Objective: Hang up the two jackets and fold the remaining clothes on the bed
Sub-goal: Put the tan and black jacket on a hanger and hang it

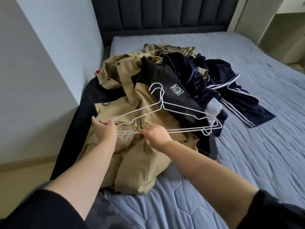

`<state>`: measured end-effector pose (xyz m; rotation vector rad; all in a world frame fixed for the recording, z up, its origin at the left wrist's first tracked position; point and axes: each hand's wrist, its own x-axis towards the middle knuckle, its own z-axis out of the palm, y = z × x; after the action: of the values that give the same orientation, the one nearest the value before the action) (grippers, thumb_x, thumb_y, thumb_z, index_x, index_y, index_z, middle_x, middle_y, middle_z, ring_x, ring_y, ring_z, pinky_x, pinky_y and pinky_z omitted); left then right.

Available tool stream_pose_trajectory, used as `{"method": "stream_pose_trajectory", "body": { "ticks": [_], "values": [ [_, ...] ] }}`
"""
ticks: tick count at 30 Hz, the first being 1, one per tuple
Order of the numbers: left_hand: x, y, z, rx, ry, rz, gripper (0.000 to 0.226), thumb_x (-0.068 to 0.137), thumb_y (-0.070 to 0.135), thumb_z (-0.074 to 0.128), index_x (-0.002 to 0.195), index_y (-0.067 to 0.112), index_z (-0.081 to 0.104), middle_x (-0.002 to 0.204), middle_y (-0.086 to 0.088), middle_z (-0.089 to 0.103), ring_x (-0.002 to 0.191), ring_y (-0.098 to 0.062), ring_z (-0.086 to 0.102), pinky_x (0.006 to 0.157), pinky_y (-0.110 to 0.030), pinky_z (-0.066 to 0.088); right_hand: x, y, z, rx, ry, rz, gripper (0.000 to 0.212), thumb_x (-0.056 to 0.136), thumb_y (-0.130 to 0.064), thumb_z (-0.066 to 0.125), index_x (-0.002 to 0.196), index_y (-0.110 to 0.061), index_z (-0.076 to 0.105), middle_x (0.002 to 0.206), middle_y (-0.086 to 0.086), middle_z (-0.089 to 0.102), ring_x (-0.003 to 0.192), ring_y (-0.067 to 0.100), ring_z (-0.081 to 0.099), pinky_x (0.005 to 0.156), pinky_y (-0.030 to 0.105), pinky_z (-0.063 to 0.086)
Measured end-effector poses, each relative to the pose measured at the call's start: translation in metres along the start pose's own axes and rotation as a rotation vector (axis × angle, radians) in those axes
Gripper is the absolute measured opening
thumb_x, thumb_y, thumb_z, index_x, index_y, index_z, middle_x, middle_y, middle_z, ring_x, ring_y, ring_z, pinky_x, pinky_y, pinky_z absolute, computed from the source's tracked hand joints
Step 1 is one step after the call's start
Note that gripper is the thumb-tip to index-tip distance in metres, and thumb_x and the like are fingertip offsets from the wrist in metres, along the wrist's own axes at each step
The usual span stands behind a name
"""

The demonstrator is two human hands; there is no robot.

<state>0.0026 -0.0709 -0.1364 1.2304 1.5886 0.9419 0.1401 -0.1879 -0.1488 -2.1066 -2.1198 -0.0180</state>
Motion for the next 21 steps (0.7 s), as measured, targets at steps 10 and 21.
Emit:
{"method": "stream_pose_trajectory", "body": {
  "ticks": [10,21],
  "values": [
    [0.005,-0.036,0.001,1.054,-0.583,0.297,0.053,0.091,0.025,0.049,0.142,0.020,0.037,0.140,-0.006,0.046,0.123,-0.026,0.048,0.097,-0.031,0.040,0.021,0.032,-0.002,-0.007,0.278,0.343,0.035,0.086,-0.013,0.051,0.120,-0.005,0.055,0.126,0.015,0.049,0.119,0.034,0.044,0.103,0.041,0.031],
    [0.018,-0.050,-0.004,1.042,-0.373,0.658,0.019,0.089,0.031,0.056,0.101,0.022,0.067,0.148,0.000,0.030,0.135,-0.021,0.025,0.106,-0.033,0.030,0.042,0.063,0.011,0.101,-0.134,0.495,0.037,0.093,-0.038,0.048,0.121,-0.014,0.050,0.116,0.006,0.052,0.113,0.028,0.047,0.089,0.037,0.038]
  ]
}}
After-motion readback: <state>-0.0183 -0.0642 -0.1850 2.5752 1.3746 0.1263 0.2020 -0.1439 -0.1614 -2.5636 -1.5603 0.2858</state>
